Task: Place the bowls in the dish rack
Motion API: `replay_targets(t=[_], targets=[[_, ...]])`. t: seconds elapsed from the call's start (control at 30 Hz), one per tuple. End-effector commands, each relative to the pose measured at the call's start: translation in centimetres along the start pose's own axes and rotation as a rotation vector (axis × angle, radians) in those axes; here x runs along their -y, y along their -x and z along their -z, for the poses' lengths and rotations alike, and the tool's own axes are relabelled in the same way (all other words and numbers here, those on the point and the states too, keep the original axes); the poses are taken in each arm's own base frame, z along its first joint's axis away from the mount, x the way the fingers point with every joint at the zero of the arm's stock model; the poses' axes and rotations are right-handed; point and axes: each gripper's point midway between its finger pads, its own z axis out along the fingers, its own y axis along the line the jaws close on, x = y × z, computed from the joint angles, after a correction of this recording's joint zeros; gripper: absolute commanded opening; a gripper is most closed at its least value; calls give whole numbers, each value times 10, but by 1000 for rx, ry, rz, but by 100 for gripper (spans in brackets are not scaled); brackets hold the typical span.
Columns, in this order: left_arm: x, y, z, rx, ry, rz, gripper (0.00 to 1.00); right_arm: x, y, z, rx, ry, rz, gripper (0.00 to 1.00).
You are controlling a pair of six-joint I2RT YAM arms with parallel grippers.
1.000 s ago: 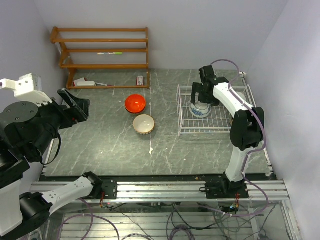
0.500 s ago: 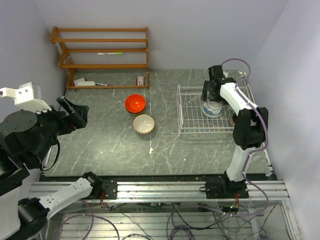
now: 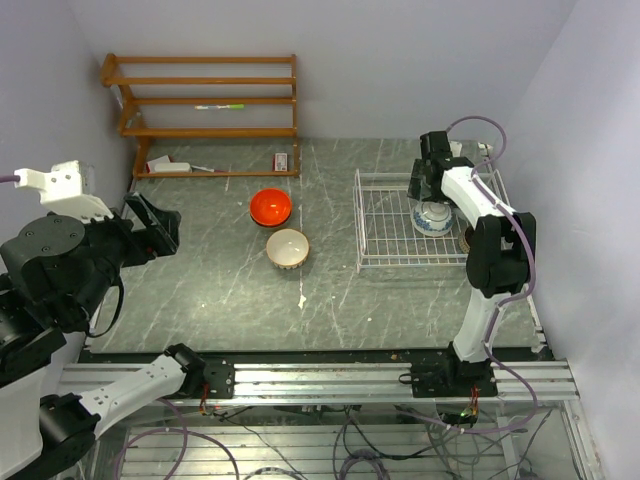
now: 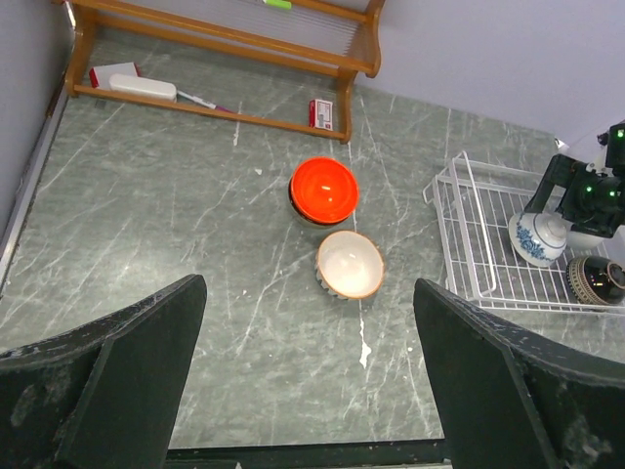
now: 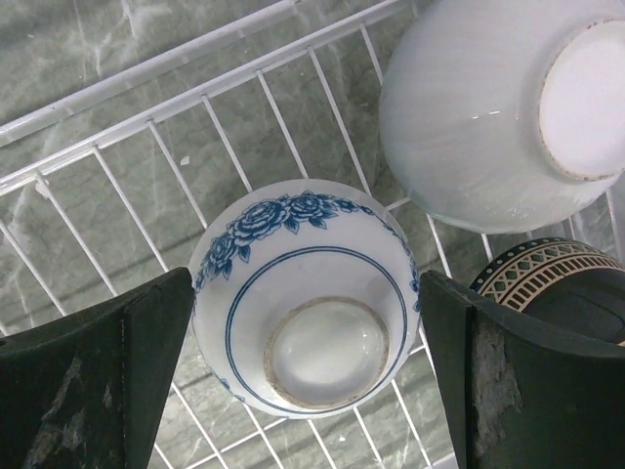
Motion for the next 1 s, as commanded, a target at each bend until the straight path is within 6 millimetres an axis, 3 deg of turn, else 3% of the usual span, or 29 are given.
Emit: replay_targets(t=[0.0,0.2,0.37,0.63,0.97], targets=[[4,5,-4,20,-8,-14,99,4,8,13,32,17,-43,100],[5,-1,-5,11,-20,-9,99,-2,4,48,21,144,-39,100],[3,-6,-6,9,-18,-4,99,-1,-14,64,-21,188,-28,100],[7,-7,-8,2,-26,1,99,-6,-48,55,-130,200,-38,100],[5,-3,-6,3,-16,7,99,-16,-50,30,-124,188,-65,100]])
